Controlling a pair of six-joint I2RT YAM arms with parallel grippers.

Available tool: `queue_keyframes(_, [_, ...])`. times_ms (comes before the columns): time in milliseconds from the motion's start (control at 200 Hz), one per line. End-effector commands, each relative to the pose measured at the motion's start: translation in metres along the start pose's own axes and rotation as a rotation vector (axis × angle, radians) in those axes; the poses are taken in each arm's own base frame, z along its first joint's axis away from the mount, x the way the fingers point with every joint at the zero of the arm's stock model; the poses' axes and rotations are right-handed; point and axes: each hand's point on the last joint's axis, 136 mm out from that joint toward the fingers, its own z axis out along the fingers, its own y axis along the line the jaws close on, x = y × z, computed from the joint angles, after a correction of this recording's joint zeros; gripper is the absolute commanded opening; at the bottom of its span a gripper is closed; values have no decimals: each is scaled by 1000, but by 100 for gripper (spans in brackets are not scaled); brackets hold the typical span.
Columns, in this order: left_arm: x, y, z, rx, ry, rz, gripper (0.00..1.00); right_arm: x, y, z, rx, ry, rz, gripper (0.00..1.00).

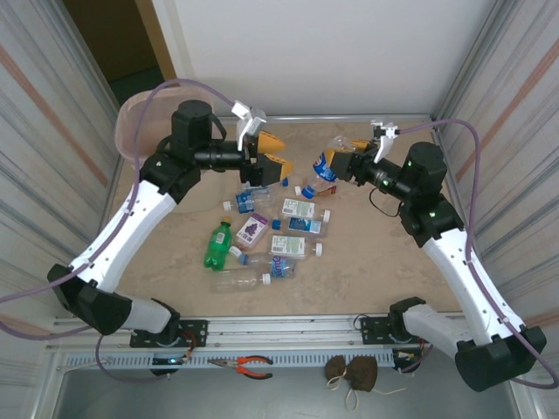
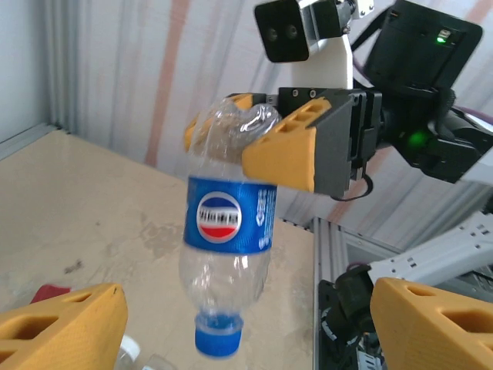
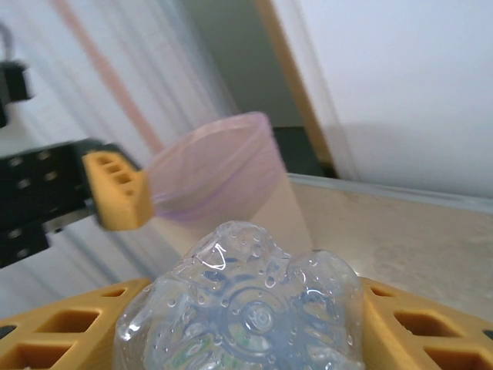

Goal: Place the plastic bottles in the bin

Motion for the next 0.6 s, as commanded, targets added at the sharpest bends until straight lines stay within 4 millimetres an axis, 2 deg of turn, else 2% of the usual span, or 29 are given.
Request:
queue_keyframes(0, [0,-14,10,104,-10,76,84,-24,59,-15,-197,-48,-217,39])
queue_keyframes(235, [12,-40,30,196,28,156,84,-28,95,-16,-298,-45,-266,38])
queue_keyframes(376, [18,-45,38,196,47,178,84,-32,101,-13,-296,-42,-260,37])
queue_keyframes(541, [26,-50,43,222,72,178,78,-35,105,-12,-288,-57,-269,37])
queue_keyframes(556, [27,-51,43,223,74,180,77,-30,99,-4,-280,-39,-258,37])
queue_keyframes(591, [28,-52,44,228,77,182,76,-30,98,-3,-277,-36,-255,37])
